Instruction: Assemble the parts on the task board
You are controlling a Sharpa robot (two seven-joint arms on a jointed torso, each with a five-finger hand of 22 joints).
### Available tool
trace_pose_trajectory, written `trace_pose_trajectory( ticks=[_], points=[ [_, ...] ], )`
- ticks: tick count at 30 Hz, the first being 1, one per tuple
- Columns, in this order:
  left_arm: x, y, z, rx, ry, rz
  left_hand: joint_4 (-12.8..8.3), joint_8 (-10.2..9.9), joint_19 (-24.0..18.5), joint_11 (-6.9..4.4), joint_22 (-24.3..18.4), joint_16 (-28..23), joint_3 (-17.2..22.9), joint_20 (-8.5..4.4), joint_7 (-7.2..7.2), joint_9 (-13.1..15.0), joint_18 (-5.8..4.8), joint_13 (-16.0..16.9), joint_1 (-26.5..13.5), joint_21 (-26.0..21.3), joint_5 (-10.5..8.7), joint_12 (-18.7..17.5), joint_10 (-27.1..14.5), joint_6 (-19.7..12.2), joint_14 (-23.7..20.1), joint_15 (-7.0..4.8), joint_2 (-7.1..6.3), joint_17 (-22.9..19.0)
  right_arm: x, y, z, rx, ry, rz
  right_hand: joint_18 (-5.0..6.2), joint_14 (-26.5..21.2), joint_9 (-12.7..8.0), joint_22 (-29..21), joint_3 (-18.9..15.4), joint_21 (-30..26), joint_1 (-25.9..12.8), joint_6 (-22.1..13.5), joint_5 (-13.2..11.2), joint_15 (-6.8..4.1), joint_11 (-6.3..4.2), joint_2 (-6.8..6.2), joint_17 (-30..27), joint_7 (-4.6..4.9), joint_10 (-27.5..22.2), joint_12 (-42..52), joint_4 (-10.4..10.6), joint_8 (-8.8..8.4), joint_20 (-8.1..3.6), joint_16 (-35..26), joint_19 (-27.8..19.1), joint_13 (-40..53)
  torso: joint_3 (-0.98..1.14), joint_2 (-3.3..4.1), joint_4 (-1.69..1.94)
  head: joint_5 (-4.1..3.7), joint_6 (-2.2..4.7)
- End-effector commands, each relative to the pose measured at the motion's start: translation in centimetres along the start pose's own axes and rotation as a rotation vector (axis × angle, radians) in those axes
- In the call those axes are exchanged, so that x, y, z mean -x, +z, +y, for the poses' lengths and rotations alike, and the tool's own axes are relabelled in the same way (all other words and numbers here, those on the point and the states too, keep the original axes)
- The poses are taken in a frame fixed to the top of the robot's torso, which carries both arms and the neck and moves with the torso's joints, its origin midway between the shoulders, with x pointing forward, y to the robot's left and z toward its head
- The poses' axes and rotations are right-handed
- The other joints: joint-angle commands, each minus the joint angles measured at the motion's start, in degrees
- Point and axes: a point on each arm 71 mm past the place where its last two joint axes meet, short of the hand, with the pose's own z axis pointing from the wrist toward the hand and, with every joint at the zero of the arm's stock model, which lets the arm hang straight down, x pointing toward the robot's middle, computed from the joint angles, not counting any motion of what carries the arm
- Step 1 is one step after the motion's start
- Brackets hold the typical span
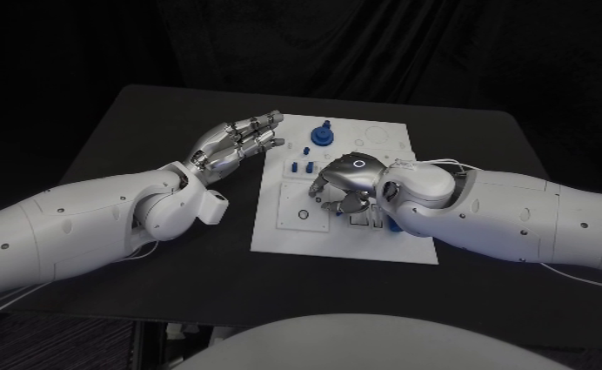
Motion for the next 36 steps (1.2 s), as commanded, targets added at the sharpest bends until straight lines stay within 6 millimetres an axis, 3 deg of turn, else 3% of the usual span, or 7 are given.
trace_pose_trajectory(
  ticks=[1,15,21,24,25,31,36],
  points=[
    [-0.1,0.0,-0.4,-0.069,-0.013,0.009,-0.34,0.38,0.4,0.03,0.06,0.28,-0.12,-0.01,0.01,0.06,-0.13,0.08,0.49,0.31,0.3,0.35,0.35,0.24,-0.04,0.48,-0.19,0.05,-0.1,-0.2,-0.1,-0.017,-0.004,-0.01,0.51,-0.3,-0.08,6.53,0.08,-0.16,-0.57,-0.34,0.16,0.05,-0.07,-0.1,0.02,0.07,-0.2,0.34,0.34,-0.07,0.0,-0.08,-0.28,0.06,-0.01,-0.01,0.02,-0.15,-0.01],
    [0.0,-0.3,-0.4,-0.068,-0.011,0.003,-0.43,0.47,0.58,0.08,0.2,0.32,-0.05,-0.01,0.07,0.11,-0.23,0.09,0.46,0.38,0.32,0.43,0.45,0.66,0.03,0.55,-0.21,0.06,2.8,-3.2,-0.9,-0.032,0.013,-0.131,0.46,-0.37,-0.57,6.67,1.18,-0.44,1.68,3.8,0.22,0.27,-1.13,0.54,-0.42,2.5,4.35,5.61,0.05,1.27,0.12,0.03,0.03,2.64,0.0,0.04,0.11,-0.41,-0.01],
    [0.0,-0.3,-0.4,-0.068,-0.011,0.002,-0.47,0.5,0.66,0.1,0.25,0.34,-0.02,-0.01,0.09,0.13,-0.26,0.1,0.45,0.41,0.33,0.46,0.5,0.77,0.07,0.57,-0.22,0.07,3.4,-4.3,-0.9,-0.055,0.016,-0.112,0.62,-1.33,-1.4,6.28,-0.61,-2.5,1.64,6.31,0.42,-1.96,-4.38,0.24,-1.8,3.14,5.13,24.06,0.29,1.31,-1.45,-1.02,-0.85,16.47,-0.04,-0.11,0.04,-0.47,-0.01],
    [0.0,-0.3,-0.4,-0.068,-0.012,0.004,-0.51,0.53,0.76,0.11,0.28,0.4,0.04,0.0,0.1,0.13,-0.33,0.1,0.44,0.45,0.33,0.49,0.52,0.87,0.21,0.64,-0.21,0.11,3.2,-4.4,-1.0,-0.085,0.005,-0.062,0.08,0.18,-2.28,7.07,-0.86,-0.08,2.03,6.97,0.53,-2.41,-5.45,0.73,2.93,2.46,8.65,52.16,0.89,0.55,-1.84,2.8,0.17,44.54,-0.14,-0.14,0.15,-0.49,-0.01],
    [0.0,-0.3,-0.4,-0.068,-0.013,0.004,-0.54,0.53,0.79,0.12,0.26,0.43,0.06,0.0,0.11,0.13,-0.36,0.1,0.43,0.46,0.34,0.48,0.51,0.85,0.26,0.68,-0.2,0.12,3.2,-4.5,-1.0,-0.095,-0.005,-0.049,-0.67,4.54,-2.51,8.34,-2.09,5.53,0.59,7.44,0.2,-2.41,-5.01,-0.4,14.85,2.71,20.24,63.66,2.08,0.43,-2.01,11.28,2.11,58.68,-0.15,-0.15,0.07,-0.33,-0.01],
    [0.1,-0.3,-0.4,-0.066,-0.013,0.004,-0.64,0.52,0.99,0.12,0.32,0.58,0.19,0.0,0.12,0.1,-0.52,0.1,0.38,0.53,0.33,0.53,0.54,0.8,0.55,0.96,-0.18,0.19,3.1,-4.6,-0.7,-0.138,-0.095,-0.012,-3.03,9.63,-2.33,11.46,-4.72,20.11,-1.83,9.12,0.26,-2.8,-5.8,-1.23,27.0,2.12,40.88,74.62,4.84,0.8,-2.53,19.01,7.18,76.12,-0.12,-0.07,-0.16,0.06,-0.01],
    [0.0,-0.3,-0.4,-0.065,-0.015,0.007,-0.74,0.51,1.19,0.11,0.42,0.74,0.31,0.0,0.13,0.09,-0.68,0.09,0.35,0.6,0.33,0.53,0.52,0.75,0.86,1.21,-0.16,0.26,2.9,-4.4,-0.3,-0.154,-0.135,0.021,-3.81,9.63,-2.23,12.47,-5.71,24.6,-2.02,9.14,0.25,-2.92,-5.9,-1.62,27.0,2.0,40.88,74.62,5.7,0.56,-2.74,19.01,8.7,76.12,-0.05,0.02,-0.24,0.09,-0.01]
  ],
)
